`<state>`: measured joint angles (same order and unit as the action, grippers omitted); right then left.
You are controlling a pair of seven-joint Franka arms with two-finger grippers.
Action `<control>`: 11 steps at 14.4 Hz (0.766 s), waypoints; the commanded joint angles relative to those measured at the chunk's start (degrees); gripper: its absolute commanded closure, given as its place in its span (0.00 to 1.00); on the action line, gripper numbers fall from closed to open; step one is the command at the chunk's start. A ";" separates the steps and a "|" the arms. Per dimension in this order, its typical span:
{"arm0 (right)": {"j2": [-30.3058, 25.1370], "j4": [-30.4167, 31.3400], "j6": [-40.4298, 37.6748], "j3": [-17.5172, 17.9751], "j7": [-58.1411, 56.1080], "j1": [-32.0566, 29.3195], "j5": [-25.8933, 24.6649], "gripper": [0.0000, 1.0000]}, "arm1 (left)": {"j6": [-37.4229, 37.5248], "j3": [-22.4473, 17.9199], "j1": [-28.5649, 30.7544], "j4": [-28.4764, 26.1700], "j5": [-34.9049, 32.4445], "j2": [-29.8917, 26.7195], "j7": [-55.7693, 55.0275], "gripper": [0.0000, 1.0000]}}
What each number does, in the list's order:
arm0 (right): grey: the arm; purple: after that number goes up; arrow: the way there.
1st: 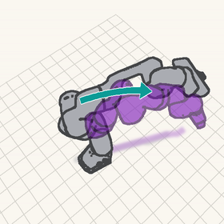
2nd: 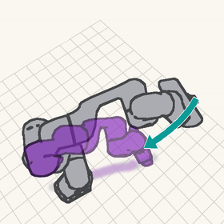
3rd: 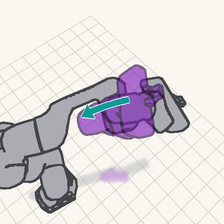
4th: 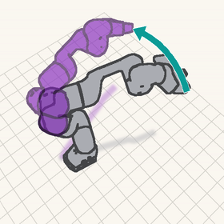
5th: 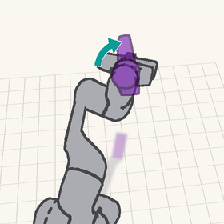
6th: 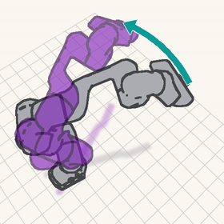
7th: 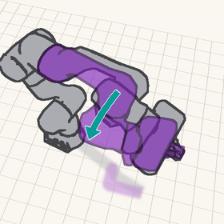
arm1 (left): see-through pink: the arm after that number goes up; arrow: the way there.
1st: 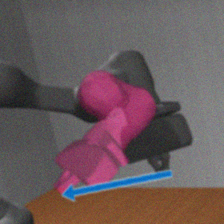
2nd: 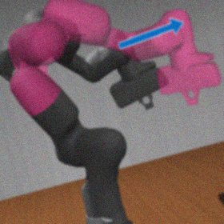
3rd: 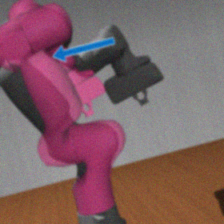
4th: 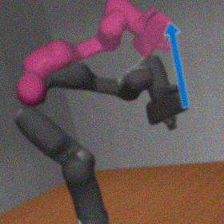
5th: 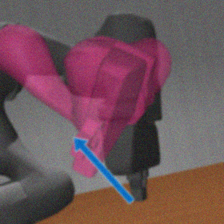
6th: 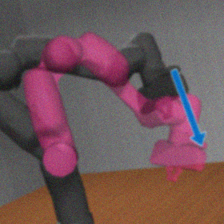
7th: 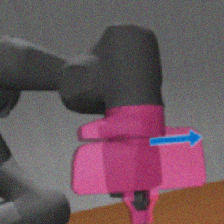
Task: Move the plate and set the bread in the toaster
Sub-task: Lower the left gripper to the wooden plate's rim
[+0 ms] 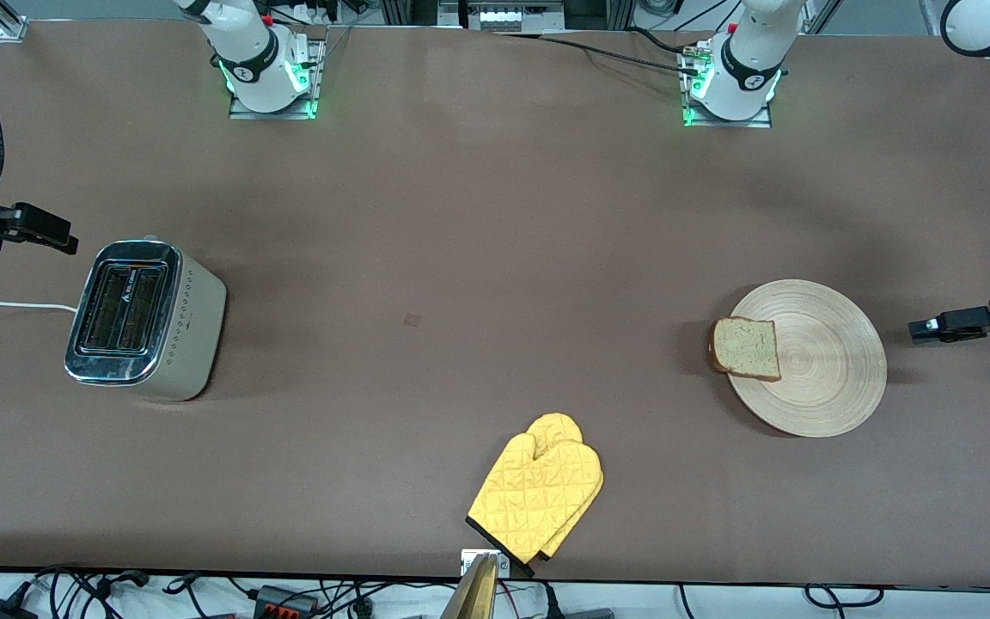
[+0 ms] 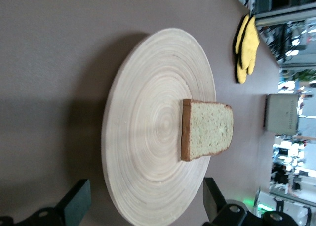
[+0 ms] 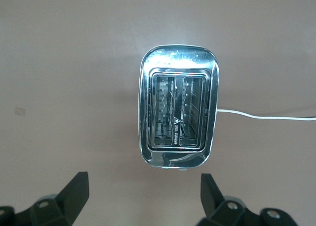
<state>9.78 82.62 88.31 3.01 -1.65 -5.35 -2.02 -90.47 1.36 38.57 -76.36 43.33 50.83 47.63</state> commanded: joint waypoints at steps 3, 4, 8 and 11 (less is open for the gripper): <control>-0.55 0.26 -0.60 0.24 -0.46 -0.36 0.70 0.00 | 0.74 0.40 0.72 2.62 6.41 5.76 2.37 0.00; -0.55 0.26 -0.60 0.24 -0.55 -0.36 0.61 0.00 | 0.74 0.48 0.72 2.45 6.85 6.12 2.29 0.00; -0.47 0.26 -0.60 0.24 -0.64 -0.36 0.61 0.00 | -1.54 1.19 -0.07 2.45 7.29 8.41 2.37 0.21; -0.47 0.26 -0.60 0.24 -0.64 -0.36 0.70 0.00 | -1.55 1.28 -1.04 2.01 7.38 9.28 3.25 0.54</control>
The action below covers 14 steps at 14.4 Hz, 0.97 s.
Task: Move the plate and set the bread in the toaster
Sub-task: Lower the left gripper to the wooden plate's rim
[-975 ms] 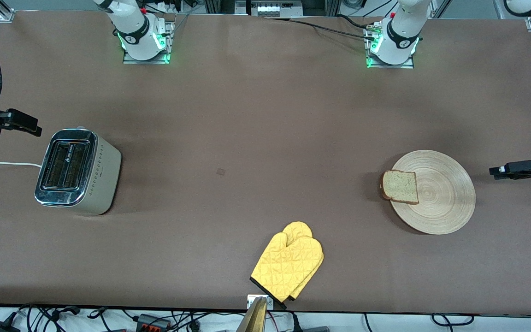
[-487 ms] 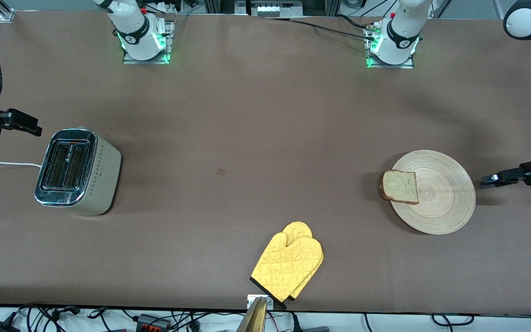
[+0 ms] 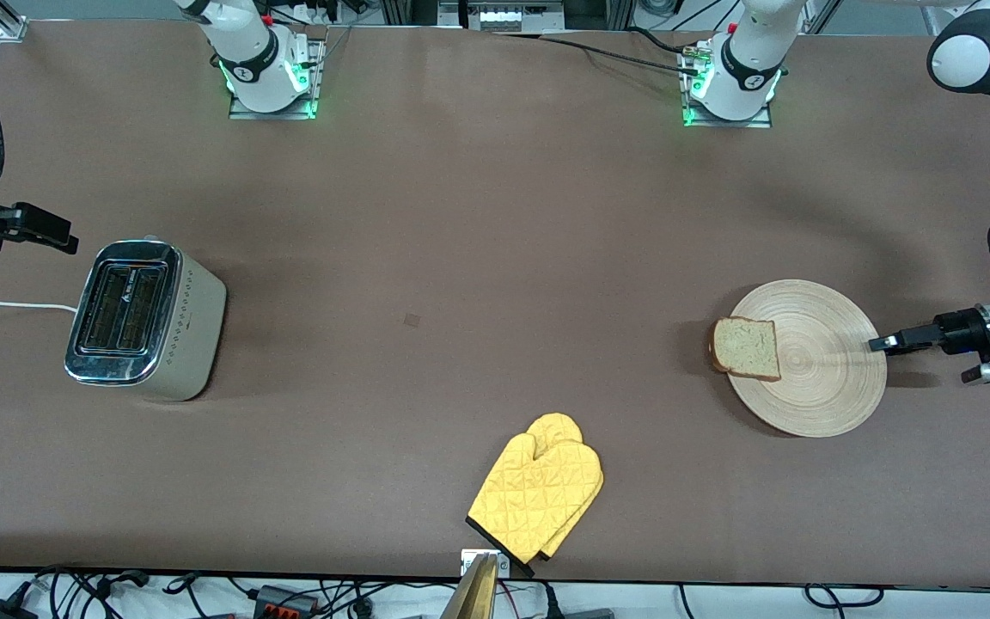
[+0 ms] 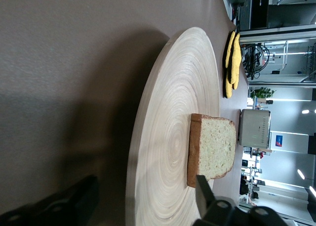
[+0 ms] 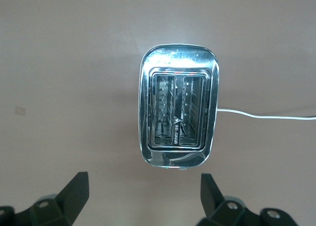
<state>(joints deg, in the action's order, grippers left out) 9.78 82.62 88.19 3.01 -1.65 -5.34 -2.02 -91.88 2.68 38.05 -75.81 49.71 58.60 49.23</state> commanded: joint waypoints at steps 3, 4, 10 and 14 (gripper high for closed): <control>-0.47 0.26 -0.48 0.24 -0.64 -0.37 0.79 0.00 | -0.23 -0.05 -0.53 1.46 1.00 1.87 4.37 0.77; -0.47 0.26 -0.48 0.24 -0.64 -0.37 0.79 0.00 | -0.23 -0.05 -0.52 1.46 1.09 2.13 4.99 0.78; -0.47 0.26 -0.48 0.24 -0.73 -0.46 0.79 0.00 | -0.32 -0.05 -0.70 1.37 1.70 2.23 4.12 0.90; -0.47 0.26 -0.48 0.24 -0.73 -0.46 0.87 0.00 | -0.05 0.04 -1.92 1.46 1.52 1.61 4.12 0.94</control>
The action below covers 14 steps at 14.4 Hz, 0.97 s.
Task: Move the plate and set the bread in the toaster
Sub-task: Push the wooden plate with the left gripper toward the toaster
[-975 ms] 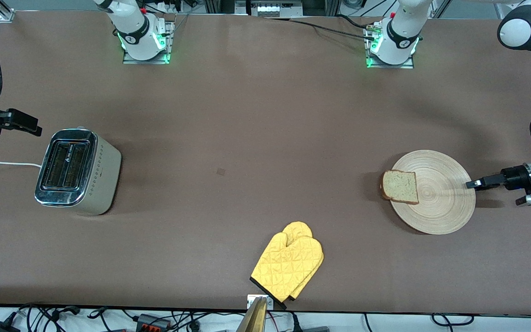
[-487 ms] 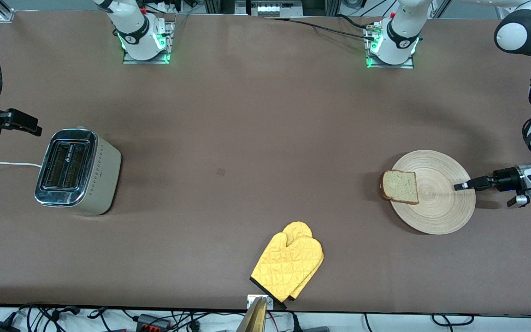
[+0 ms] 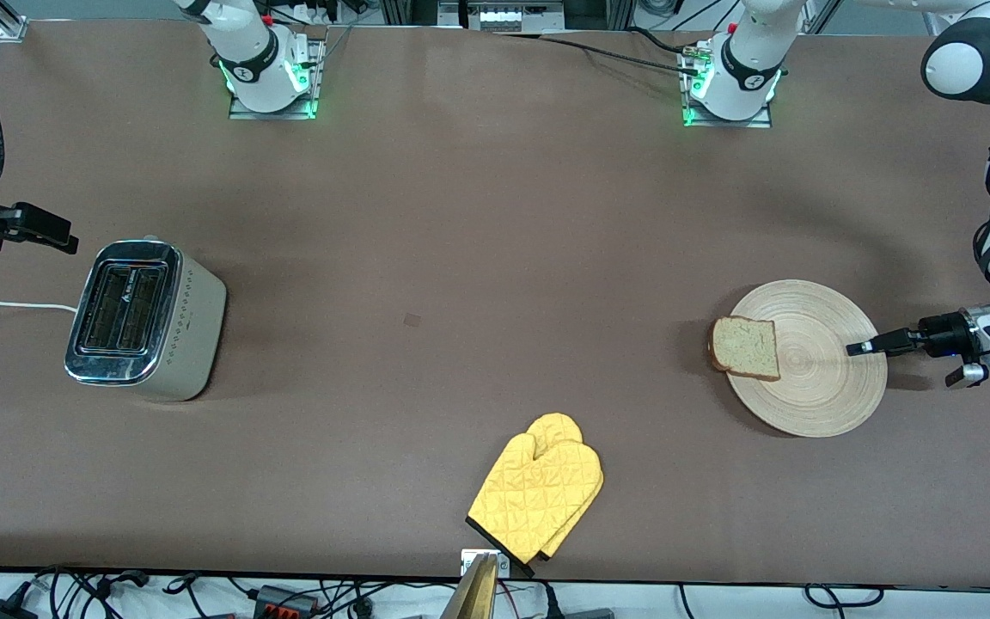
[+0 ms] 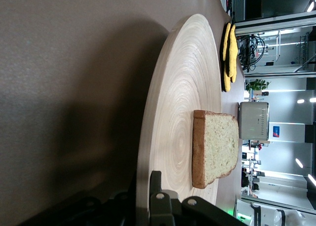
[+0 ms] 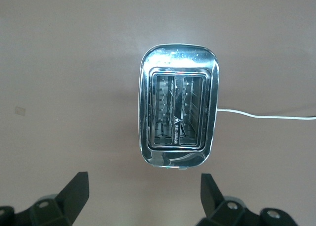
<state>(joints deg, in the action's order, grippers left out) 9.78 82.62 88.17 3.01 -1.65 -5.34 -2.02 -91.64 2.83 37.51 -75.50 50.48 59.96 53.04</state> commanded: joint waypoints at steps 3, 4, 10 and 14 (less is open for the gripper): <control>-0.47 0.26 -0.37 0.24 -0.73 -0.55 0.87 0.00 | 0.06 -0.01 -4.97 0.62 1.11 -0.81 -1.53 0.96; -0.47 0.26 -0.37 0.24 -0.73 -0.55 0.87 0.00 | -0.12 0.07 -6.12 0.53 1.20 -0.90 -2.24 0.96; -0.47 0.26 -0.37 0.24 -0.73 -0.55 0.96 0.00 | -4.49 7.08 -11.57 -11.48 3.13 -9.14 -10.84 0.99; -0.47 0.26 -0.46 0.24 -0.64 -0.55 0.96 0.00 | -18.36 18.86 -11.49 -22.91 7.15 -12.94 -12.09 0.99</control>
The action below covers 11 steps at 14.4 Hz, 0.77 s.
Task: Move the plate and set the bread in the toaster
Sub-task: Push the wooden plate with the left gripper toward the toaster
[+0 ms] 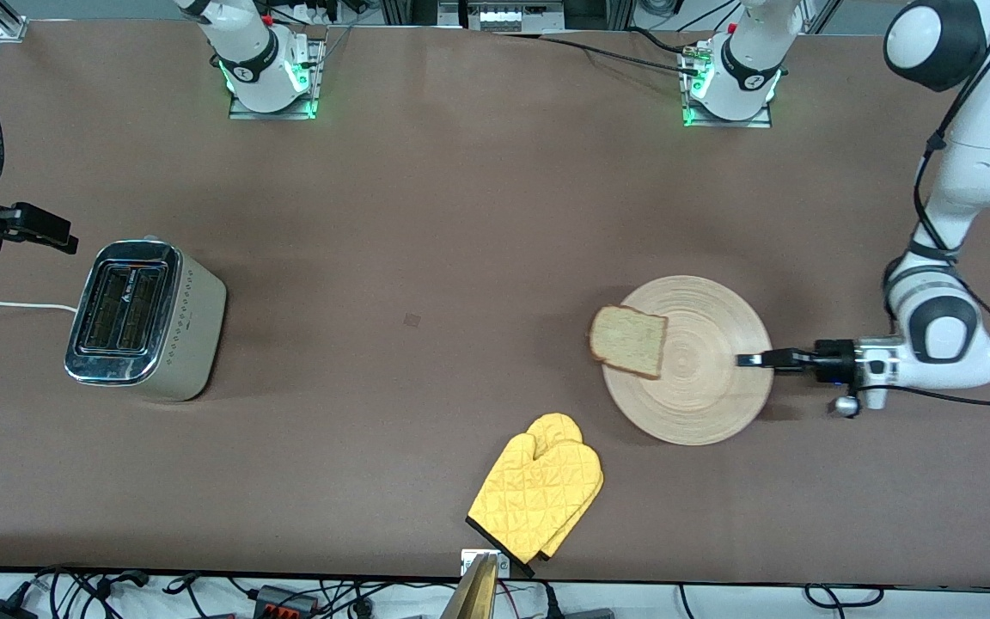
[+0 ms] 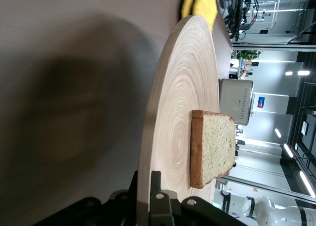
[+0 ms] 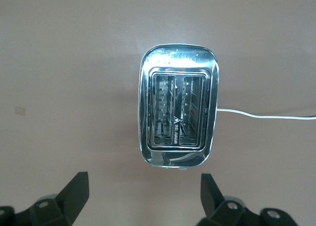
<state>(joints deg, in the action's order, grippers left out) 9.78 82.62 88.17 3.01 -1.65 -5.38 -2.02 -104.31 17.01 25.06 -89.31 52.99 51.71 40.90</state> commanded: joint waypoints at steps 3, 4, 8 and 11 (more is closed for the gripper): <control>-0.47 0.26 -0.37 0.24 -0.64 -0.51 0.96 0.00 | -19.12 14.06 0.87 -16.31 11.95 -5.92 0.06 0.99; -0.47 0.26 -0.37 0.24 -0.64 -0.51 0.96 0.00 | -24.05 17.24 0.70 -17.11 12.84 -5.75 -0.11 0.99; -0.38 0.26 -0.37 0.24 -0.64 -0.51 1.05 0.00 | -36.92 20.70 -7.54 -17.39 19.50 -5.22 0.23 0.99; -0.38 0.26 -0.37 0.24 -0.64 -0.51 1.05 0.00 | -39.91 20.70 -12.13 -17.21 25.31 -5.13 2.34 0.99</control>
<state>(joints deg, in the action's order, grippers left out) 9.79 82.62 88.16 3.00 -1.65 -5.39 -2.01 -143.30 37.76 14.31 -105.29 73.97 48.94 41.20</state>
